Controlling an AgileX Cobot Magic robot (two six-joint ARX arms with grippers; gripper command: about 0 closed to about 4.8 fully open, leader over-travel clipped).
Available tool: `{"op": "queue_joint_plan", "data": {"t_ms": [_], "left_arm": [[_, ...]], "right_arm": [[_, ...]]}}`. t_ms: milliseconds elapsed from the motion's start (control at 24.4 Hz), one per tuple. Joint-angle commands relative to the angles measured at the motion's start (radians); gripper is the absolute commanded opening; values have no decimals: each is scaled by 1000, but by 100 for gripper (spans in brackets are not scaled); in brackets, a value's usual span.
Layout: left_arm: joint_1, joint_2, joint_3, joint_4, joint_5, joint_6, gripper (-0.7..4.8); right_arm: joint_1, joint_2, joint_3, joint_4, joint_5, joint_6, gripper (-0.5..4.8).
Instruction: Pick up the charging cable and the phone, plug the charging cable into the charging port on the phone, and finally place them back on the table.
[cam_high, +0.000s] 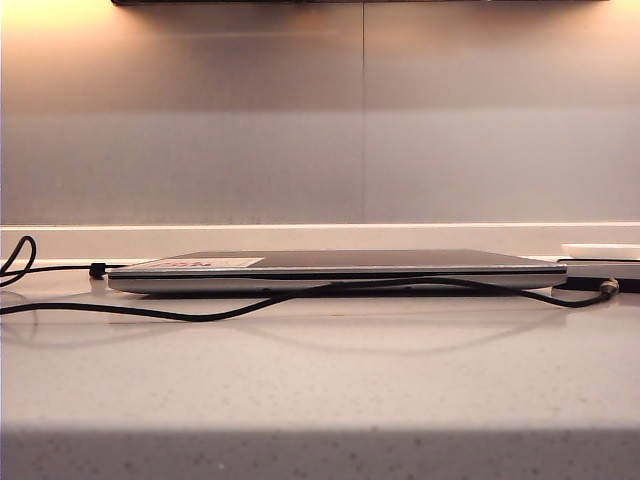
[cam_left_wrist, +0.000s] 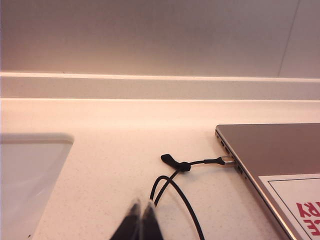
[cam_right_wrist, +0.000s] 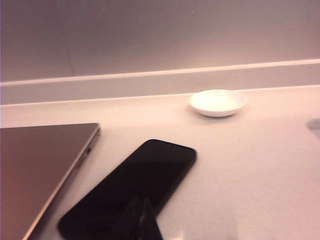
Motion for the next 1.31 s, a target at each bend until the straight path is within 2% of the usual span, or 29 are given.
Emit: {"op": "queue_joint_plan", "data": {"t_ms": [41, 369, 1314], "left_arm": [[0, 1, 4, 13, 2, 4, -6], [0, 1, 4, 13, 2, 4, -6], [0, 1, 4, 13, 2, 4, -6]], "right_arm": [[-1, -2, 1, 40, 113, -2, -5], [-1, -2, 1, 72, 52, -2, -5], [0, -2, 2, 51, 54, -2, -5]]}}
